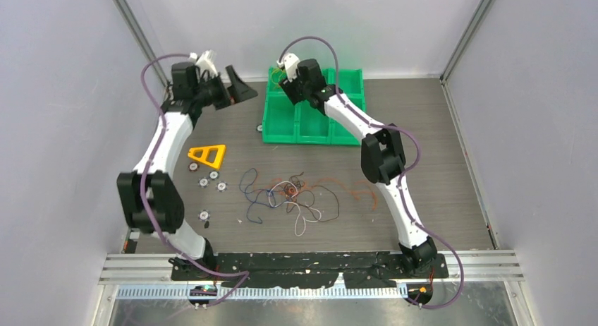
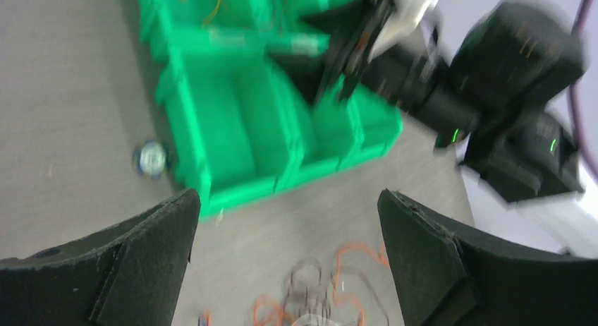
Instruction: Untangle the cables
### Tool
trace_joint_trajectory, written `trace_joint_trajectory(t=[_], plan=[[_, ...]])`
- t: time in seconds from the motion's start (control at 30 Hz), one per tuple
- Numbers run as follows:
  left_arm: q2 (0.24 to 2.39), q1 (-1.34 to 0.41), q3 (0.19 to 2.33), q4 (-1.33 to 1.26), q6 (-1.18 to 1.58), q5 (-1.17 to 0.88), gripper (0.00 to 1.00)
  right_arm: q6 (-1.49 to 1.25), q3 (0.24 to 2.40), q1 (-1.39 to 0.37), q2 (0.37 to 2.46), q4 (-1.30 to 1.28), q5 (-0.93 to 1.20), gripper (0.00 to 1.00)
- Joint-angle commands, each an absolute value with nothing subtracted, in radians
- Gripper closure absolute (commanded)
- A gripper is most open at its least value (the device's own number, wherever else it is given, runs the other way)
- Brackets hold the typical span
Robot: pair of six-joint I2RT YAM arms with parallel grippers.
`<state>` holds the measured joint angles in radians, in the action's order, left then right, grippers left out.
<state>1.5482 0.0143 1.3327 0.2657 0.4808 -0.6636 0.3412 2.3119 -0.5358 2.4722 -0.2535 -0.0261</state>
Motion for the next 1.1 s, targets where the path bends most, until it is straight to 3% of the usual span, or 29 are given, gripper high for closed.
trace_joint_trajectory(t=[0.0, 0.17, 0.3, 0.57, 0.9, 1.07], plan=[[1.763, -0.089, 1.639, 0.188, 0.481, -0.532, 0.01, 0.319, 2.14, -0.498, 2.264, -0.246, -0.062, 0.32], [2.094, -0.178, 2.124, 0.368, 0.575, -0.305, 0.01, 0.269, 1.906, -0.425, 1.996, -0.3, -0.019, 0.15], [2.285, -0.214, 2.319, 0.382, 0.66, -0.251, 0.0, 0.236, 1.766, -0.352, 1.844, -0.378, 0.031, 0.06], [2.395, -0.264, 2.315, 0.315, 0.717, -0.138, 0.02, 0.226, 1.547, -0.237, 1.639, -0.441, 0.098, 0.03], [2.485, -0.282, 2.362, 0.281, 0.78, -0.091, 0.28, 0.239, 1.477, -0.207, 1.549, -0.473, 0.129, 0.03], [2.515, -0.294, 2.377, 0.278, 0.81, -0.078, 0.32, 0.239, 1.478, -0.194, 1.534, -0.488, 0.126, 0.03]])
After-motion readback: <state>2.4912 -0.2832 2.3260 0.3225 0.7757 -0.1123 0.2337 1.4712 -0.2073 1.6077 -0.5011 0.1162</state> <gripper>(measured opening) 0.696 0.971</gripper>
